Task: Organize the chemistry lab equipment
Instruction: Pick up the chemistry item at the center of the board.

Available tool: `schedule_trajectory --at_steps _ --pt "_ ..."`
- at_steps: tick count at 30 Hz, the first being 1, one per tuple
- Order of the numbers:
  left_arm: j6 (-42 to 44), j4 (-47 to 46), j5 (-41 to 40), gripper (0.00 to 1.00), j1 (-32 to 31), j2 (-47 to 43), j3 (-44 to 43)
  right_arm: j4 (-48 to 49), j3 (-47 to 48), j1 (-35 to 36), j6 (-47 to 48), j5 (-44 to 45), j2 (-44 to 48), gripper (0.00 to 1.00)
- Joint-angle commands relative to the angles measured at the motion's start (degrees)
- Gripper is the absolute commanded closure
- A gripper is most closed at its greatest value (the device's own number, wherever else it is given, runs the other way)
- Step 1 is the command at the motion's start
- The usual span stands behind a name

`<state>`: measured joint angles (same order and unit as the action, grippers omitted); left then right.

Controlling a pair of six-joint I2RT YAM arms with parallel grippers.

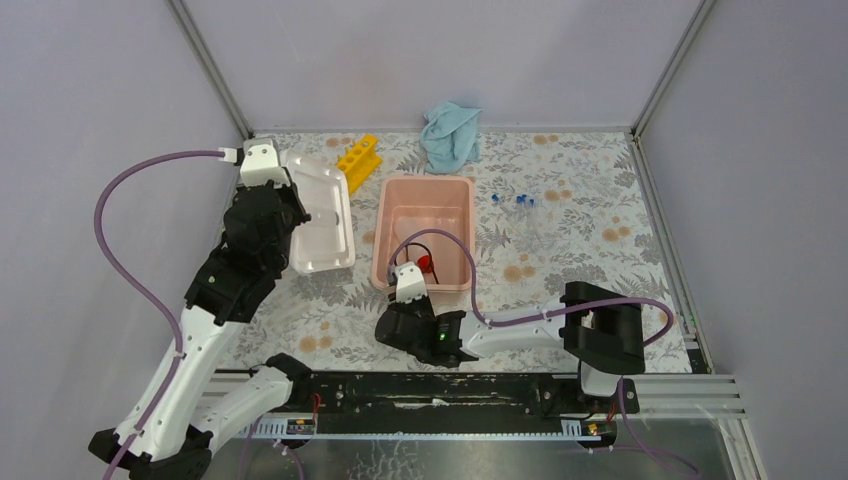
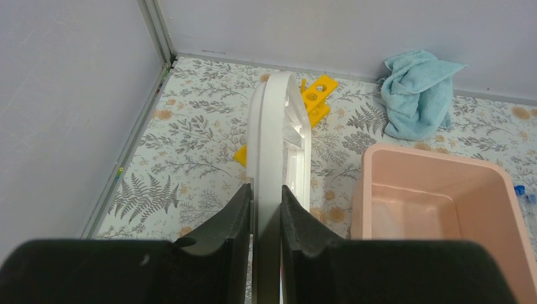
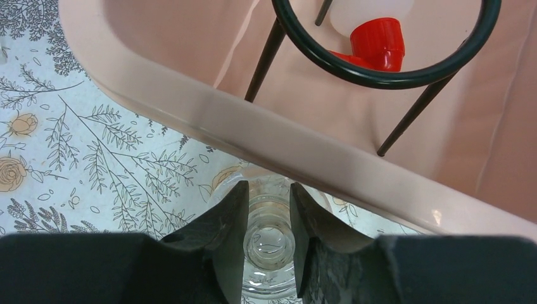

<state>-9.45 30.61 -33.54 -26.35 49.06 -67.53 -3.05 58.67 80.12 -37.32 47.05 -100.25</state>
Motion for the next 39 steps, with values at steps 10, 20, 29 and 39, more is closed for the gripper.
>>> schedule_trajectory --at_steps 10,20,29,39 --pt "0.08 -4.24 -0.74 1.0 0.04 -1.3 -0.68 -2.14 2.68 -0.22 1.24 0.5 3.62 0.98" --pt "-0.8 -4.57 -1.13 1.0 0.07 -1.82 -0.32 -6.57 4.58 0.4 3.12 0.34 6.72 1.0" --pt "-2.85 -5.29 -1.43 1.0 0.07 -3.05 -0.1 -14.39 9.04 2.89 4.51 -1.6 10.7 1.0" --pt "-3.66 -5.47 -2.44 1.0 0.06 -2.51 -1.88 -26.03 21.29 6.51 6.19 -5.06 15.94 1.0"
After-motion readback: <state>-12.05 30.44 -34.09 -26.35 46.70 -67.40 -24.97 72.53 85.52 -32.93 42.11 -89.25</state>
